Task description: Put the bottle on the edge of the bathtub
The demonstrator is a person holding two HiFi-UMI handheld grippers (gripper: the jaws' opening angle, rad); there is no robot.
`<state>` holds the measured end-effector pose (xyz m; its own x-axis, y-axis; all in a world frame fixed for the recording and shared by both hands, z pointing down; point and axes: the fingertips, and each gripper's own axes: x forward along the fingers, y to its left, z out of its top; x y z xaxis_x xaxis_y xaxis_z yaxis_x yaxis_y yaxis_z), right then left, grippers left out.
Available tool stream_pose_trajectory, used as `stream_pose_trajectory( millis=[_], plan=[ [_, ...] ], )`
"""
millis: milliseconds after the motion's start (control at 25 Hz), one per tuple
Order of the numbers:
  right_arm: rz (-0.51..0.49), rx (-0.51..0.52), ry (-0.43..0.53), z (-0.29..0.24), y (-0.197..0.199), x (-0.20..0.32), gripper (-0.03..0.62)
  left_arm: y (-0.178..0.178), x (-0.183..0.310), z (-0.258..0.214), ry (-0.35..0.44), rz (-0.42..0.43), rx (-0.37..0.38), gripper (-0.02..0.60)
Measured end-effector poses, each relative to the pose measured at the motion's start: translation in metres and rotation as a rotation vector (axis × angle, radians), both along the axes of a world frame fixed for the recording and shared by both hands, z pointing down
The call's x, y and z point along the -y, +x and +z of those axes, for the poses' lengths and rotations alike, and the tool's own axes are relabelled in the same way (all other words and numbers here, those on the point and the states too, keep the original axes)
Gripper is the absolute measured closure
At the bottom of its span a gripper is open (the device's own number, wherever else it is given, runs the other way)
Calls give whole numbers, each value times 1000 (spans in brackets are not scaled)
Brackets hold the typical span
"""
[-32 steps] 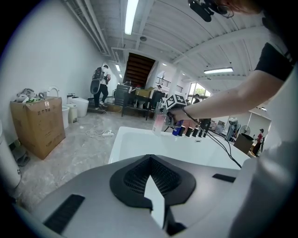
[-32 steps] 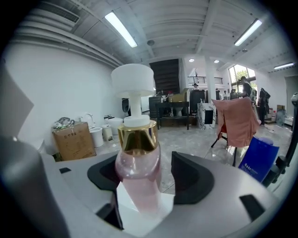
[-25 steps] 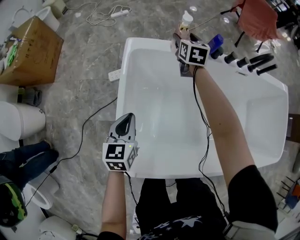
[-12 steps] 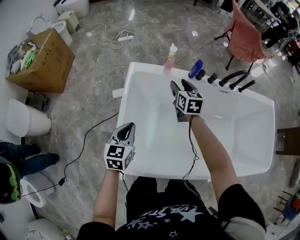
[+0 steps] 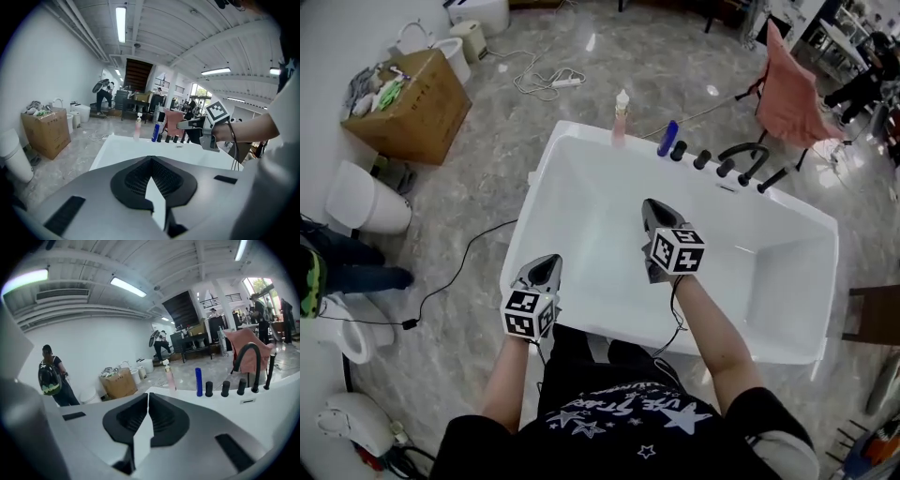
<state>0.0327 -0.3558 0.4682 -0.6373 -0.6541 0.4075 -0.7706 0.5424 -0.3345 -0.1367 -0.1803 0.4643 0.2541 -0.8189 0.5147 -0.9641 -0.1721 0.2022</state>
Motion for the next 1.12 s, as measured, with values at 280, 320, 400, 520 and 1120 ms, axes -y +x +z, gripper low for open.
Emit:
stream_pose_trajectory(
  millis=[280, 320, 400, 520, 1120],
  plan=[
    [-107, -14, 8, -2, 54, -36, 579, 75, -20, -2, -20, -67, -88, 566],
    [-107, -9, 6, -1, 58, -43, 579, 86, -22, -5, -13, -42, -85, 566],
    [-95, 25, 1, 2, 65, -54, 579, 105, -23, -8, 2, -5, -82, 566],
    [-38, 117, -52, 7, 72, -68, 579, 112, -26, -10, 16, -3, -74, 566],
    [7, 48, 70, -65, 135, -203, 580, 128, -167, -62, 104, 66, -67, 566]
  ],
)
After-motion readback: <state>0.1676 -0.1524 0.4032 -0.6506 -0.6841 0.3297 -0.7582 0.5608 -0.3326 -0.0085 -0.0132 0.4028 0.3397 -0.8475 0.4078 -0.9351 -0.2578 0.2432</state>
